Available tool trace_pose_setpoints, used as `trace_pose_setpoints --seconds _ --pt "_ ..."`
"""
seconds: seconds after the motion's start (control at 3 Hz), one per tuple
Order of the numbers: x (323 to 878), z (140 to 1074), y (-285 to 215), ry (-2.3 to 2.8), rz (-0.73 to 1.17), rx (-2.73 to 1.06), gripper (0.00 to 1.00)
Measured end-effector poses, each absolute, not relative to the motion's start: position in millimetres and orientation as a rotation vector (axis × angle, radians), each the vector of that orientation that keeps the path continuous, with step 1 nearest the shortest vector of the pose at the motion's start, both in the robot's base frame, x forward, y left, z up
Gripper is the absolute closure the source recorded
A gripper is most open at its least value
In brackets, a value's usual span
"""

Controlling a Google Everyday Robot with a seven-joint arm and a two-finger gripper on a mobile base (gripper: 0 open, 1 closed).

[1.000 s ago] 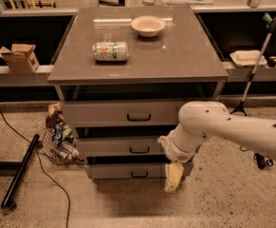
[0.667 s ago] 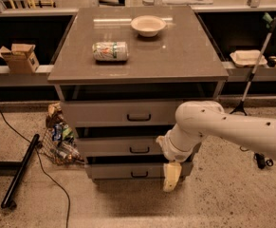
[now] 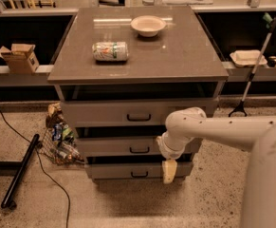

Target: Open middle drawer

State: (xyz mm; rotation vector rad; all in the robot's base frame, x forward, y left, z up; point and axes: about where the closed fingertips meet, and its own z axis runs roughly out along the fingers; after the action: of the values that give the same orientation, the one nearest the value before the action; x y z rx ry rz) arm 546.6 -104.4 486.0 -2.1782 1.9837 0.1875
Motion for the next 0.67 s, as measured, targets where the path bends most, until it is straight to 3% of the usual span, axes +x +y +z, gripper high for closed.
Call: trace_pose_setpoints --seconds 0.67 --pt "605.0 451.0 -120.8 1.942 0.029 -2.17 0.0"
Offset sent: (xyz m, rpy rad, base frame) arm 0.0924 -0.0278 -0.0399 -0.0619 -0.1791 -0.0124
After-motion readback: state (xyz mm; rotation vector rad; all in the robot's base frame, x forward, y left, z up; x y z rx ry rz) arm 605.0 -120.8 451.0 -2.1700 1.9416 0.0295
